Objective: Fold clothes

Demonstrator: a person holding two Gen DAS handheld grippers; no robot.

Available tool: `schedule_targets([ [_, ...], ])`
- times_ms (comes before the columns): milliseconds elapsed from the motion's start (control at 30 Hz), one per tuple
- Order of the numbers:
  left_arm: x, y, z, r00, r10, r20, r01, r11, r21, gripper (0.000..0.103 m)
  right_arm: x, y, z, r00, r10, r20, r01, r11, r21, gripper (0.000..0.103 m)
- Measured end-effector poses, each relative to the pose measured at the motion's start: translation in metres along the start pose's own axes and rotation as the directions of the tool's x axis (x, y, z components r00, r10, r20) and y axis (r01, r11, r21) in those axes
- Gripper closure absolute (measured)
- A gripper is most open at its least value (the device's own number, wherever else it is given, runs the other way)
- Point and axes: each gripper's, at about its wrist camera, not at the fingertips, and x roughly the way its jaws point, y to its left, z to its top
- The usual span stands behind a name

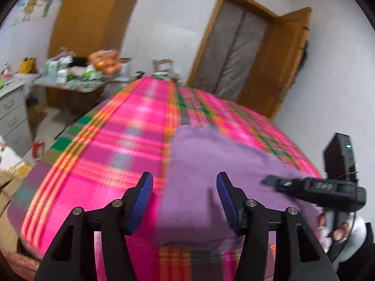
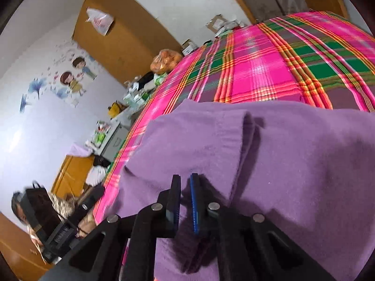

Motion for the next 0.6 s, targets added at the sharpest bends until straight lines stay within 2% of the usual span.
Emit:
schedule_targets([
  [33, 0.004, -0.007, 0.001, 1.0, -0.015, -0.003, 0.015, 1.0, 0.022, 0.045, 0.001, 0.001, -0.001, 1.0, 0.007, -0.005, -0.007, 1.0, -0.009, 0.092],
  [133, 0.018, -0.024, -0.003, 0.999, -0.043, -0.029, 0.045, 0.997, 0.07, 0.045, 0.002, 0.003, 0.001, 1.0, 0.012, -0.009, -0.012, 0.999, -0.041, 0.092],
  [300, 0.041, -0.031, -0.018, 0.996, -0.005, -0.084, 0.016, 0.992, 0.126, 0.044, 0.007, -0.002, 0.028, 0.994, -0.096, 0.059, 0.1, 0.993, -0.068, 0.092],
  [333, 0.042, -0.032, -0.021, 0.997, 0.003, -0.077, 0.008, 0.99, 0.142, 0.044, 0.01, -0.006, 0.033, 0.991, -0.115, 0.064, 0.119, 0.991, -0.06, 0.094],
  [367, 0.042, -0.034, -0.023, 0.997, 0.011, -0.073, 0.001, 0.987, 0.162, 0.044, 0.015, -0.013, 0.035, 0.99, -0.131, 0.061, 0.133, 0.99, -0.035, 0.102],
  [467, 0.044, -0.039, -0.03, 0.998, 0.03, -0.056, -0.018, 0.979, 0.201, 0.044, 0.024, -0.04, 0.037, 0.995, -0.095, 0.029, 0.091, 0.99, 0.103, 0.103],
  [600, 0.046, -0.041, -0.032, 0.998, 0.043, -0.036, -0.035, 0.977, 0.211, 0.044, 0.022, -0.04, 0.036, 0.993, -0.113, 0.033, 0.11, 0.99, 0.093, 0.103],
])
